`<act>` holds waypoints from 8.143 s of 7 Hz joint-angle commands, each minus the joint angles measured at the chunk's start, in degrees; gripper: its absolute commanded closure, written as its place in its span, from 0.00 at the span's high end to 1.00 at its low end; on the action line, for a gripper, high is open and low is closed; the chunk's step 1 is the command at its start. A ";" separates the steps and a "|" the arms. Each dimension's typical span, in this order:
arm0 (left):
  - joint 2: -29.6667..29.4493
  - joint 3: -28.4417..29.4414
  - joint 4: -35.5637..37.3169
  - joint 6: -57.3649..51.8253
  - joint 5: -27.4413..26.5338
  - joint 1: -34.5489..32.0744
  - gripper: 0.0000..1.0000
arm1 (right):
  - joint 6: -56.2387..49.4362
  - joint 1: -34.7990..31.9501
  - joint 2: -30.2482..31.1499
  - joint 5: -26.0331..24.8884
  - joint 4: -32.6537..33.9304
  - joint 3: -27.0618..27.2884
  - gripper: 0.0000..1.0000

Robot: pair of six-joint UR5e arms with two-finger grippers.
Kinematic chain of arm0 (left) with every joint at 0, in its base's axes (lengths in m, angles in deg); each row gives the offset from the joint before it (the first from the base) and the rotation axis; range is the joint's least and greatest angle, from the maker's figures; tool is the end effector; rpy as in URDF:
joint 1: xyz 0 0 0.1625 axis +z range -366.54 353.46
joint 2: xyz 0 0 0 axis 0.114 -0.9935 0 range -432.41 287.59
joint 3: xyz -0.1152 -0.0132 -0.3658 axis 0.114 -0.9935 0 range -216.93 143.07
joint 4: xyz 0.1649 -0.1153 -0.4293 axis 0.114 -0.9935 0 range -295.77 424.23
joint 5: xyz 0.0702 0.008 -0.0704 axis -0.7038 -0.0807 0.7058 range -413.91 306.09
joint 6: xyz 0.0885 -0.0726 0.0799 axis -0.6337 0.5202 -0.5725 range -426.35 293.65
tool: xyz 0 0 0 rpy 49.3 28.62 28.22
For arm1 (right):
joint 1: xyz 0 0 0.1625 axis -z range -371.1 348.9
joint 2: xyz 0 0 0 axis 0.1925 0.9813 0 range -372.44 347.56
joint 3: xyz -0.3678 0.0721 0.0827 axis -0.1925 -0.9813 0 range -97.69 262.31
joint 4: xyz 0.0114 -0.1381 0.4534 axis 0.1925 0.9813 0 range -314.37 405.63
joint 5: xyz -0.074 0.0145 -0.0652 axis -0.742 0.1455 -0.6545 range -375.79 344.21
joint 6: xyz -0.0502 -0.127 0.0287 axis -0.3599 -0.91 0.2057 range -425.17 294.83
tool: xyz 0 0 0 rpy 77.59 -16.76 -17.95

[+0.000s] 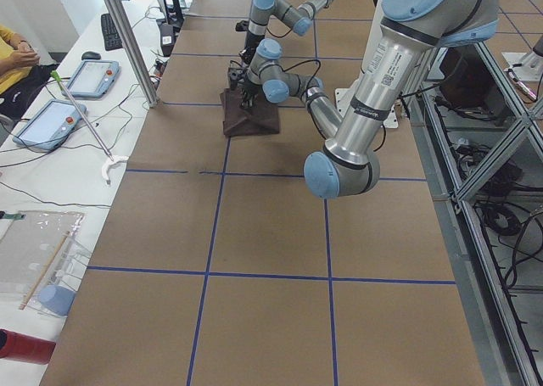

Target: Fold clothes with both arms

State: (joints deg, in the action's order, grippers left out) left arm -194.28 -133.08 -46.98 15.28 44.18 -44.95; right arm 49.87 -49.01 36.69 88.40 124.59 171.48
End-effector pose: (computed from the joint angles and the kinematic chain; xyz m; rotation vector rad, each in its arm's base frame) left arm 0.5021 -0.5431 0.1931 0.2942 1.0055 -0.4028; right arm -0.5445 -0.5498 0.1676 -0.1351 -0.9418 0.9082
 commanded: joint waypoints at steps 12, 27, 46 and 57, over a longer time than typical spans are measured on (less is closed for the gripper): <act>21.72 6.08 -17.82 -58.77 33.43 -32.30 1.00 | -78.93 -38.23 34.13 29.20 -9.97 -0.85 1.00; 37.84 -6.36 25.53 -89.00 37.18 -53.62 1.00 | -125.06 -53.06 41.14 31.08 21.69 8.04 1.00; 39.69 -6.95 22.79 -88.92 33.48 -52.12 1.00 | -115.48 -47.69 41.14 30.11 13.15 7.60 1.00; 39.69 -5.80 22.09 -88.92 33.57 -52.12 1.00 | -115.48 -47.61 41.40 30.37 13.15 7.69 1.00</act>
State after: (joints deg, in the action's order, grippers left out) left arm -154.59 -138.89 -24.87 -73.60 77.78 -97.05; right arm -65.64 -96.62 78.08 118.77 137.68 179.16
